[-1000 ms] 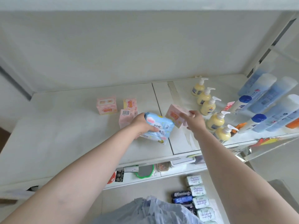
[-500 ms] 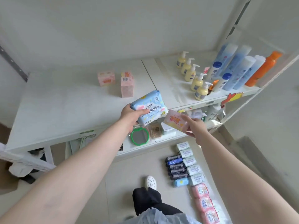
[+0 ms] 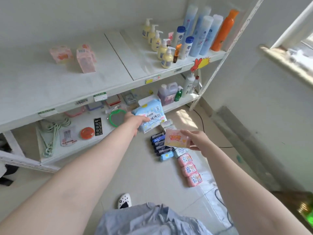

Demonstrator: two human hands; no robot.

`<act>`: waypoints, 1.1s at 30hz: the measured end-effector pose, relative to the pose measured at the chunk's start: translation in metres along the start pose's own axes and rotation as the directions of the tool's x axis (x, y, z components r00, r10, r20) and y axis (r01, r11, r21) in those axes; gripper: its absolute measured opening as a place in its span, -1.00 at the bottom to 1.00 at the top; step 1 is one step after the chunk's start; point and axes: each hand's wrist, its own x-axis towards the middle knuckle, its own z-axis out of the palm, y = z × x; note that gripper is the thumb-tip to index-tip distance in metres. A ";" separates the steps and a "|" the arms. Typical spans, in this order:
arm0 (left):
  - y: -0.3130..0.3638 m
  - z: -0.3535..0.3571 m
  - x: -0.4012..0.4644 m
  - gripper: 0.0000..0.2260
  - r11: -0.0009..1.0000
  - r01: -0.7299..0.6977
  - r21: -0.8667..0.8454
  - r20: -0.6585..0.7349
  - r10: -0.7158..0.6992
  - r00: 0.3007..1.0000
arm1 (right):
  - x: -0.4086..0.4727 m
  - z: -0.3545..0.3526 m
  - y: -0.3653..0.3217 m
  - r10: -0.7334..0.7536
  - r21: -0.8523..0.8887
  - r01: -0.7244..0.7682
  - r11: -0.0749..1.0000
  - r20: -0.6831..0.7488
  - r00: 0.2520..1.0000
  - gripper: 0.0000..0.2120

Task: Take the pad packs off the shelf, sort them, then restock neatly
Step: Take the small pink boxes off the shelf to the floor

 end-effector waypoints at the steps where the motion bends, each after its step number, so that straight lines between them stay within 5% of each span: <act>1: -0.012 0.016 -0.002 -0.54 1.000 0.009 0.004 0.000 -0.009 1.000 | -0.001 -0.013 0.016 0.008 0.006 -0.008 1.000 0.002 1.000 -0.46; 5: -0.074 0.079 -0.010 -0.53 0.997 0.072 0.029 -0.035 -0.070 0.997 | -0.002 -0.069 0.083 0.044 0.013 -0.045 0.999 0.056 0.997 -0.61; 9: -0.137 0.127 -0.033 -0.52 0.988 0.154 0.032 -0.095 -0.150 0.984 | 0.001 -0.109 0.141 0.110 -0.023 -0.108 0.994 0.112 0.988 -0.53; 17: -0.184 0.133 -0.025 -0.58 0.973 0.211 0.097 -0.207 -0.187 0.960 | 0.037 -0.115 0.190 0.183 -0.017 -0.184 0.983 0.227 0.957 -0.49; 24: -0.218 0.174 0.070 -0.61 0.973 0.206 0.102 -0.213 -0.181 0.960 | 0.129 -0.084 0.250 0.196 -0.013 -0.198 0.980 0.224 0.955 -0.44; 33: -0.436 0.214 0.254 -0.65 0.931 0.156 0.330 -0.256 -0.071 0.964 | 0.319 0.022 0.418 0.115 -0.056 -0.105 0.993 0.204 0.972 -0.45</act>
